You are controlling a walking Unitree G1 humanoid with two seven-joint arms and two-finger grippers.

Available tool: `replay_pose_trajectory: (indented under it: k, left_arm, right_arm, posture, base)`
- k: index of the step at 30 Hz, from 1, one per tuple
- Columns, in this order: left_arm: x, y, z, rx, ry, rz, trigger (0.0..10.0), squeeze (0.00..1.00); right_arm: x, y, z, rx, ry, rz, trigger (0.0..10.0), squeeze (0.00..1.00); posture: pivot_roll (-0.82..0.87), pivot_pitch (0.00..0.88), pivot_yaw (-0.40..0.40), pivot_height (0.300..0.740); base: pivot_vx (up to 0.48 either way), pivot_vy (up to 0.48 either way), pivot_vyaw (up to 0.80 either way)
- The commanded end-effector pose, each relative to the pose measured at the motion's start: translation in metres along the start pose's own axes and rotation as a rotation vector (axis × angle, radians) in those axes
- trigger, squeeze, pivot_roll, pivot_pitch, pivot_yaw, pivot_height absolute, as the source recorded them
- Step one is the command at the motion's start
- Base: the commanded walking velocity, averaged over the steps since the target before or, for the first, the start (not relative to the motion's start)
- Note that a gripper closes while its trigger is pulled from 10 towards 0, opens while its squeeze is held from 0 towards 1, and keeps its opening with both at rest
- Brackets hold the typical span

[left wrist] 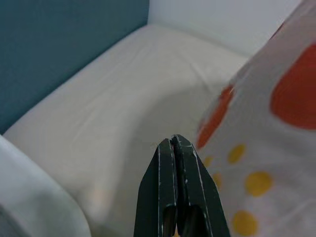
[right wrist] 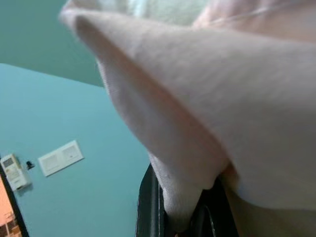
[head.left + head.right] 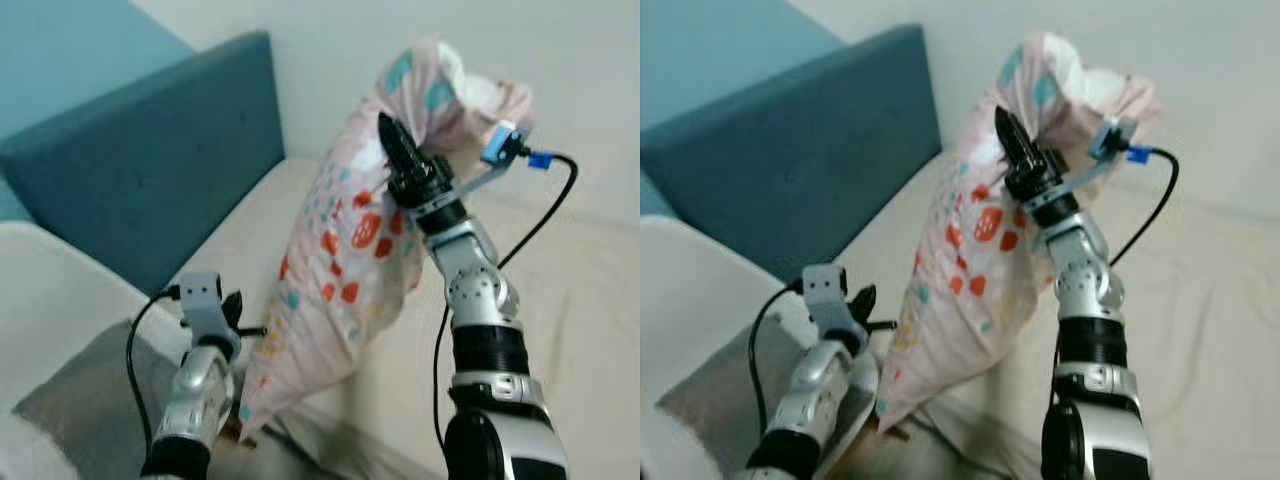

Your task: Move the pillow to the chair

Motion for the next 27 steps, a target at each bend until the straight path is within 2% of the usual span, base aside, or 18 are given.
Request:
replay_pose_trajectory:
  k: [1, 6, 9, 27]
  left_arm:
    - [-0.006, 0.005, -0.001, 0.008, 0.018, 0.002, 10.0, 0.0]
    - [-0.004, 0.002, -0.003, -0.016, 0.013, -0.006, 10.0, 0.0]
    - [-0.001, 0.0, -0.002, -0.019, 0.005, -0.002, 10.0, 0.0]
    - [0.005, 0.0, -0.001, -0.01, -0.018, 0.005, 10.0, 0.0]
  right_arm:
    - [-0.022, 0.018, -0.016, 0.082, 0.115, 0.012, 10.0, 0.0]
    - [-0.022, 0.019, -0.015, 0.081, 0.116, 0.01, 10.0, 0.0]
    - [-0.022, 0.019, -0.015, 0.079, 0.114, 0.009, 10.0, 0.0]
    - [-0.032, 0.026, -0.018, 0.104, 0.17, -0.016, 10.0, 0.0]
  posture:
    - [0.09, 0.0, 0.029, 0.74]
    - [0.08, 0.0, 0.028, 0.74]
    - [0.08, 0.0, 0.027, 0.74]
    - [0.08, 0.0, 0.021, 0.74]
  base:
    - [0.0, 0.0, 0.8]
    - [0.0, 0.0, 0.8]
    - [-0.379, 0.0, 0.8]
    - [0.0, 0.0, 0.8]
Point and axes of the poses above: a point about 5 cm out from each wrist's last joint towards the gripper, its own z axis pointing back from the gripper into the wrist, its own y axis along the axis of the wrist's last joint, x = y × z, the point moved 2 cm from there along -z, pointing out of the wrist towards the gripper, and after that the axes turned 7 degrees about z, right-handed, at the moved point
